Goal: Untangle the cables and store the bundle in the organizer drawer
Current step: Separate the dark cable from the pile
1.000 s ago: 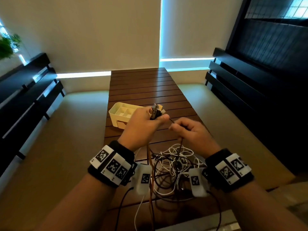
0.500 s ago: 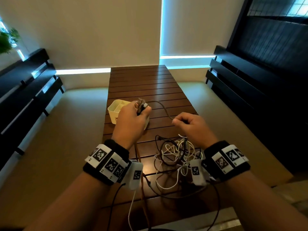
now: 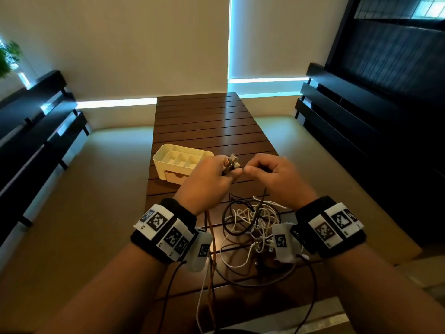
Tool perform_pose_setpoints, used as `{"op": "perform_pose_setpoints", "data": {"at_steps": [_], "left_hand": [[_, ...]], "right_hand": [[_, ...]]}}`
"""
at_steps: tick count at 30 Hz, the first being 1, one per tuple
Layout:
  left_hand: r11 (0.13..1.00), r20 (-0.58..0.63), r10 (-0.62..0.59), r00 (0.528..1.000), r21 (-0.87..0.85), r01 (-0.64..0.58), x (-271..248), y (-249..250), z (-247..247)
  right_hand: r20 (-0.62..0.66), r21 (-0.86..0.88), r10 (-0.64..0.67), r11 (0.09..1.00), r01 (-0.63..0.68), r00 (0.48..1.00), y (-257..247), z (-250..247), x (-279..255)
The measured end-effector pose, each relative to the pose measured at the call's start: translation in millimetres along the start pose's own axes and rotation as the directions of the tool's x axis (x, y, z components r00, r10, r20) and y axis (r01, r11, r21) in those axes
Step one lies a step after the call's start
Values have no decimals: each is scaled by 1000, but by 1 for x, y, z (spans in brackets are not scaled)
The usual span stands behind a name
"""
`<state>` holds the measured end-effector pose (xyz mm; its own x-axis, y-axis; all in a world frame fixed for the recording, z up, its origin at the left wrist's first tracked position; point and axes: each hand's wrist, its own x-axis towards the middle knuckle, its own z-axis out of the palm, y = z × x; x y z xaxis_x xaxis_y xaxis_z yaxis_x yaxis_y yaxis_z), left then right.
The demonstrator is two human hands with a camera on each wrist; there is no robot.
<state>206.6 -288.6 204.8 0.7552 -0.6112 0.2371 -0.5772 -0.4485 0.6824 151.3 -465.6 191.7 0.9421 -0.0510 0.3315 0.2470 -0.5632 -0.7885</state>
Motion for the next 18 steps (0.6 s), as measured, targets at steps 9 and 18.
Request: {"op": "perform_pose_setpoints", "data": {"at_steps": [9, 18], "left_hand": [[840, -241, -134, 961, -543, -19, 1, -4, -25], [965, -320, -253, 913, -144, 218, -4, -39, -28]], "right_hand": [[58, 232, 251, 938, -258, 966, 40, 28, -30], [-52, -36, 218, 975, -220, 975, 18, -1, -8]]}}
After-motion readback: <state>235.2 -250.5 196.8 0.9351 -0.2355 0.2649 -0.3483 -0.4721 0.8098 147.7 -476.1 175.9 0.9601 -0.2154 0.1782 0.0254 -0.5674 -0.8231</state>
